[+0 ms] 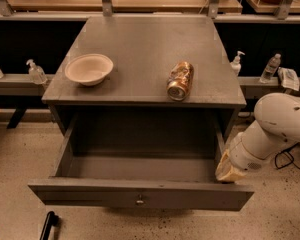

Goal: Open top drawer

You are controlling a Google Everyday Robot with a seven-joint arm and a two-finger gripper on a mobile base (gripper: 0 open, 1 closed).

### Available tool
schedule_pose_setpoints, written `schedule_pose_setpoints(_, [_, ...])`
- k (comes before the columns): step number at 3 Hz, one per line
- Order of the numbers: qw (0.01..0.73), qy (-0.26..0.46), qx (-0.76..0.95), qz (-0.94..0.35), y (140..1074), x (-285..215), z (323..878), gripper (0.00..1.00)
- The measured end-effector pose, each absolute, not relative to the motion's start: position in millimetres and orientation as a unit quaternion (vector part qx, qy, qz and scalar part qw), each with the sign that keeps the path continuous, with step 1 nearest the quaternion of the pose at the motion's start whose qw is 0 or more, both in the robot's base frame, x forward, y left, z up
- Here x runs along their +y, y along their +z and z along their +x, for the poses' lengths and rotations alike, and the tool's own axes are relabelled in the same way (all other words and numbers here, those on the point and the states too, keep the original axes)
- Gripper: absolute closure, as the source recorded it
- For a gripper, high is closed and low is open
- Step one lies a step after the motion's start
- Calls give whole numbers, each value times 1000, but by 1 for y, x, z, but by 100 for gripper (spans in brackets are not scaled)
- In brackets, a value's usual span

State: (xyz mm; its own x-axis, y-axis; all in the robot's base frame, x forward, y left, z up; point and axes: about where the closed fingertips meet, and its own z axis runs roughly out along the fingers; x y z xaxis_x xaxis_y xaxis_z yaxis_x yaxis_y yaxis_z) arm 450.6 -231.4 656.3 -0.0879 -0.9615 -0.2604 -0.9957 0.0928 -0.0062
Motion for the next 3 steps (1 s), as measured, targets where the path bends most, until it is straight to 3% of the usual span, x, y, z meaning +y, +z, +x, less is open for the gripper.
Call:
schedule_pose_setpoints(2, [99, 86, 732, -668, 656, -231, 451, 12])
schedule_pose_setpoints(3, [99, 86, 732, -668, 656, -231, 451, 0])
